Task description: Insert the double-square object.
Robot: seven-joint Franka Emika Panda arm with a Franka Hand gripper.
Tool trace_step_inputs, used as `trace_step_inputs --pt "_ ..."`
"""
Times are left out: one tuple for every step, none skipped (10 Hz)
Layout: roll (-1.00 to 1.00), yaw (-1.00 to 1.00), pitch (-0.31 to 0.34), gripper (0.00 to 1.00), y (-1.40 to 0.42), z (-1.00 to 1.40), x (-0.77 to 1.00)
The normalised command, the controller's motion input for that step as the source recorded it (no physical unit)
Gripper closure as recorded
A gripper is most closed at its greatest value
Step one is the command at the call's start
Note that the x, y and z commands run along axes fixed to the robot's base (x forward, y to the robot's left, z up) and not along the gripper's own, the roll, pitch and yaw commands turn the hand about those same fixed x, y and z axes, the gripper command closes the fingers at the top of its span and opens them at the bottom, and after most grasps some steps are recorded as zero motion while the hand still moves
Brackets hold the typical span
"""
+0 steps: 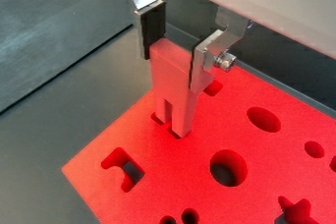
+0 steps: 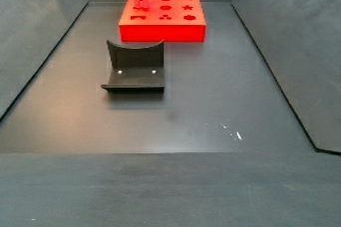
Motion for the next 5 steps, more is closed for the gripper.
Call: trace_step_inputs --pt "0.03 0.09 0.000 1.00 0.09 -0.14 0.06" --pt "0.04 0.04 0.000 1.00 0.00 -0.18 0.00" --pt "0.02 0.05 0.000 1.00 0.01 -0.15 0.01" --pt "0.01 0.06 0.000 1.00 0.04 -0.08 0.05" --pt "0.00 0.04 0.000 1.00 0.07 -0.05 0.03"
